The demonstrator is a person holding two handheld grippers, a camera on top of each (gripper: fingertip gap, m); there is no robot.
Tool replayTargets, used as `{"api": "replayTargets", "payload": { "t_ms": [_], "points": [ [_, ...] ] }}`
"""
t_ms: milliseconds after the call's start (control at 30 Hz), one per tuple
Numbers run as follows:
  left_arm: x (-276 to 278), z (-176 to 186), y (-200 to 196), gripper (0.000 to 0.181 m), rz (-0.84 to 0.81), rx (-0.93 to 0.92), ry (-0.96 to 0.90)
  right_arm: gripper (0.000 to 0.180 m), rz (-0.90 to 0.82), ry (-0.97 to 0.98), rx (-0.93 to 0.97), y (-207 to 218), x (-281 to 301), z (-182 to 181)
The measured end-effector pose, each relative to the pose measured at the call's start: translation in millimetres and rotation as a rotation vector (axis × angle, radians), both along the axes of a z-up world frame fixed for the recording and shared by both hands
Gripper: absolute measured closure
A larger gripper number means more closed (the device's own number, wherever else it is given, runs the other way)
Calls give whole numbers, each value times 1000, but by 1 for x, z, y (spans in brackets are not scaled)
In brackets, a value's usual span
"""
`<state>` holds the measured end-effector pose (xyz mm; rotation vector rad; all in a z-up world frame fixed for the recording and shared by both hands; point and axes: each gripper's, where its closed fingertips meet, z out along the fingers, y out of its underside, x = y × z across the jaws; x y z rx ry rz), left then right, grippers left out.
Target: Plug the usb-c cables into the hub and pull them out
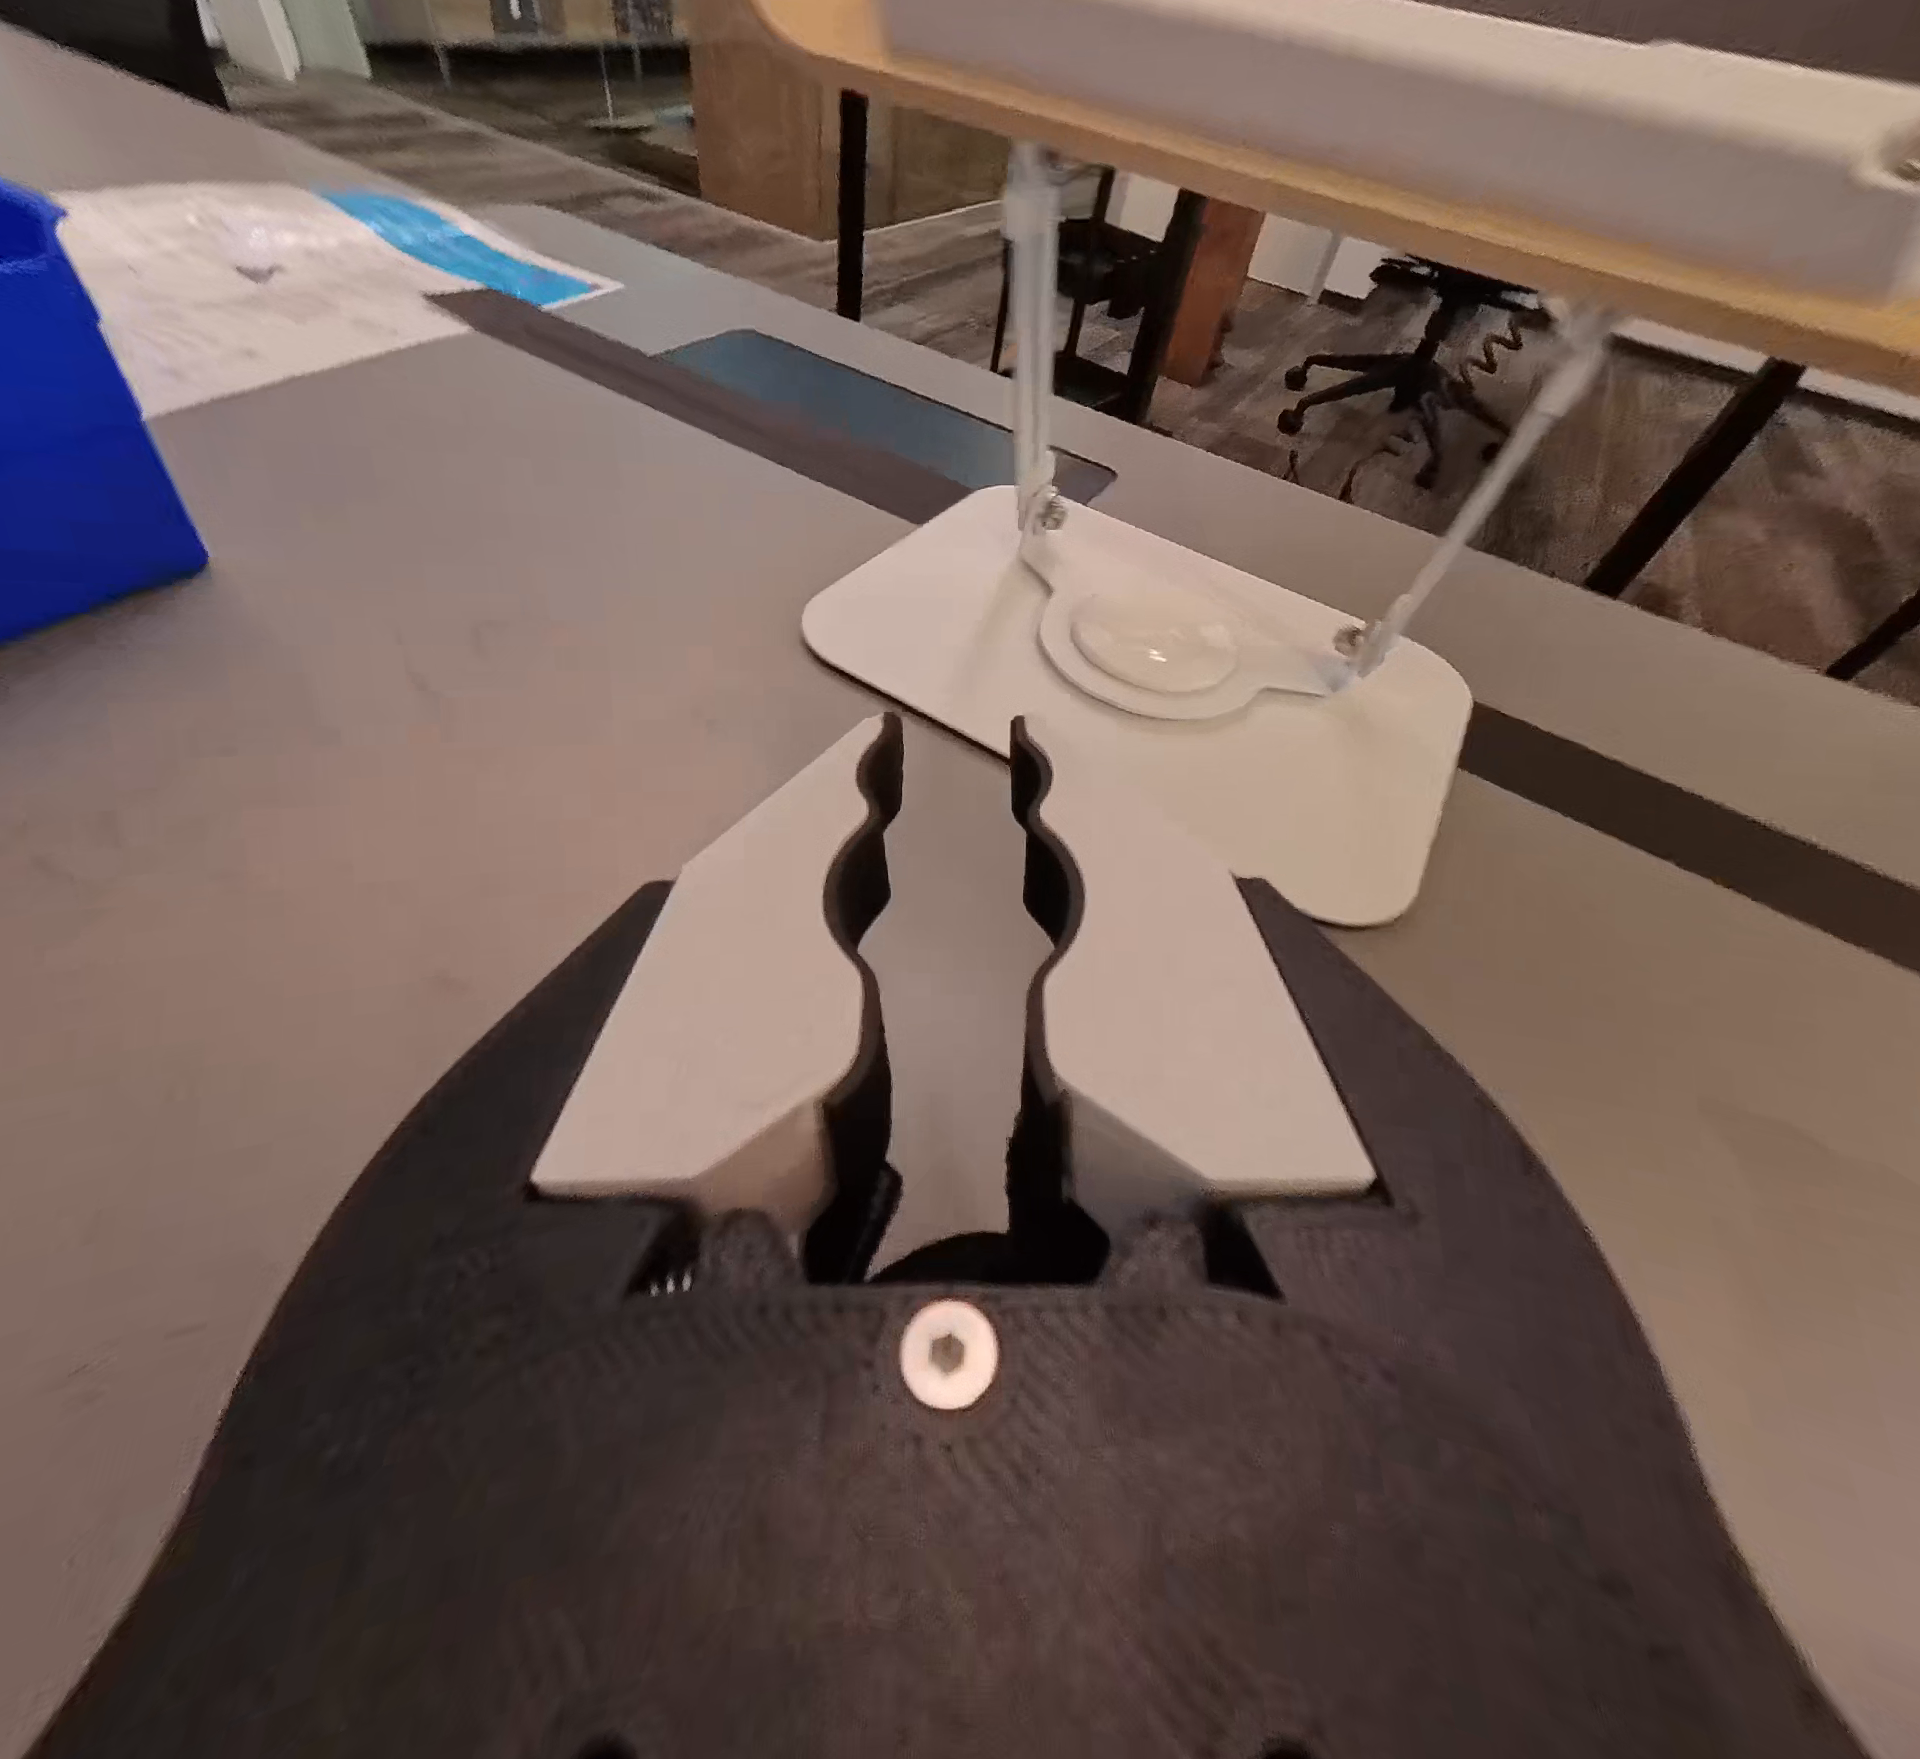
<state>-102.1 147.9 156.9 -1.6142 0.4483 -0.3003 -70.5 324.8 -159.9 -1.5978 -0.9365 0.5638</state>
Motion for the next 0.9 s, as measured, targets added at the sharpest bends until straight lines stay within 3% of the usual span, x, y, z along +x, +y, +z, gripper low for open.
{"api": "replayTargets", "payload": {
  "t_ms": [333, 433, 600, 767, 900],
  "points": [
    [56, -148, 66, 181, 128, 10, 61, 161, -7, 499, -221, 36, 95, 40],
    [62, -184, 75, 181, 143, 12, 80, 159, 32, 484, -137, 28, 99, 59],
    [55, -212, 76, 181, 193, 117, 229, 158, 354, 525, -105, -30, 68, 94],
    [49, -240, 70, 181, 228, 140, 327, 150, 495, 388, -194, -63, 34, 73],
    [45, -256, 68, 181, 241, 107, 269, 141, 571, 239, -134, -83, 20, 54]
  ]
}}
